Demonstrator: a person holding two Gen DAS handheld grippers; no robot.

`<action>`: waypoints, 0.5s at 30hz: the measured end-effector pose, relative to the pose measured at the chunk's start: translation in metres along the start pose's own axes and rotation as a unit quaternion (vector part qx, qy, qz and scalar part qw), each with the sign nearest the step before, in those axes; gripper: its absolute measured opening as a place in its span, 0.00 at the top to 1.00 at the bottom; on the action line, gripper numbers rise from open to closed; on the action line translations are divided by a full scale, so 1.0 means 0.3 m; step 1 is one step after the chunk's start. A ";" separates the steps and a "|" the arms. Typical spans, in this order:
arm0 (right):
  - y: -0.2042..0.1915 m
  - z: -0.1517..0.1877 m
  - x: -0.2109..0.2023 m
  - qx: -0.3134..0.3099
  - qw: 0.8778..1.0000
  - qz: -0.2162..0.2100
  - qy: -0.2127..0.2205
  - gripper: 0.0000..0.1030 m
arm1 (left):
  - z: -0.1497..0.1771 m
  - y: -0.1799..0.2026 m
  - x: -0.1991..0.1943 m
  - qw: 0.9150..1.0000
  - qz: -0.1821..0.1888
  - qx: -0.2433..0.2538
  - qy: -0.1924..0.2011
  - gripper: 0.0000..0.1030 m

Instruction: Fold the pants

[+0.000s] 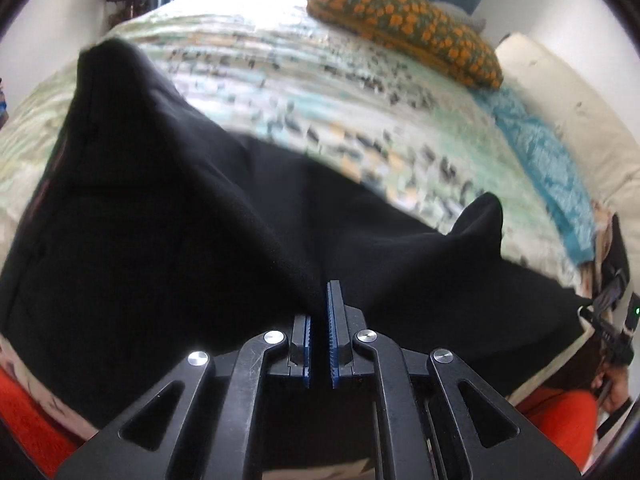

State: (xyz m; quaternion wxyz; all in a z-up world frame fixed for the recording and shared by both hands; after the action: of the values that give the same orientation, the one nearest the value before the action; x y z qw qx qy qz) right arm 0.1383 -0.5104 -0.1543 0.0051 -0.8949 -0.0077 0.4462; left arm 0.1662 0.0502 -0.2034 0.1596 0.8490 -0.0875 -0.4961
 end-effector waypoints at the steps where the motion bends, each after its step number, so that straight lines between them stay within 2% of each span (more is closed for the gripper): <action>1: 0.035 0.087 0.057 0.002 0.999 0.013 -0.048 0.90 | 0.055 -0.016 0.028 1.000 -0.004 -0.010 -0.015 0.95; 2: 0.065 0.167 0.094 0.011 0.996 0.017 -0.091 0.89 | 0.080 -0.024 0.038 1.000 -0.005 -0.019 -0.015 0.96; 3: 0.092 0.222 0.102 0.030 0.993 0.011 -0.110 0.89 | 0.090 -0.022 0.036 1.000 -0.002 -0.024 -0.011 0.96; 5: 0.140 0.249 0.049 0.083 0.992 -0.014 -0.089 0.82 | 0.081 -0.009 0.030 1.000 0.003 -0.029 -0.007 0.96; 7: 0.171 0.244 -0.009 0.133 0.988 -0.030 -0.073 0.56 | 0.061 0.006 0.016 1.000 0.003 -0.016 0.000 0.96; 8: 0.171 0.235 -0.030 0.151 0.985 -0.045 -0.065 0.52 | 0.055 0.006 0.011 1.000 0.002 -0.011 0.003 0.96; 12: 0.125 0.154 -0.053 0.195 0.974 -0.105 -0.052 0.51 | 0.044 0.011 0.023 1.000 0.003 -0.018 0.003 0.96; 14: 0.079 0.125 0.012 0.221 0.962 -0.133 -0.089 0.51 | 0.049 0.014 0.023 1.000 0.000 -0.018 0.003 0.96; 15: 0.068 0.135 0.054 0.221 0.960 -0.120 -0.120 0.51 | 0.049 0.014 0.023 1.000 0.000 -0.018 0.003 0.96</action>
State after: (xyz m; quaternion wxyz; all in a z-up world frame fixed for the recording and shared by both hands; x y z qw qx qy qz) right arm 0.1158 -0.5305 -0.1919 0.2559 -0.8036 -0.0171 0.5370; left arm 0.1567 0.0413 -0.2142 0.1747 0.8476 -0.0780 -0.4949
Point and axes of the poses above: each gripper's, at about its wrist camera, not at the fingertips, and x roughly the way its jaws point, y to its right, z to its underside, the point moved 8 cm from there along x, roughly the way its jaws point, and after that the axes turned 5 degrees about z, right-handed, at the moved point
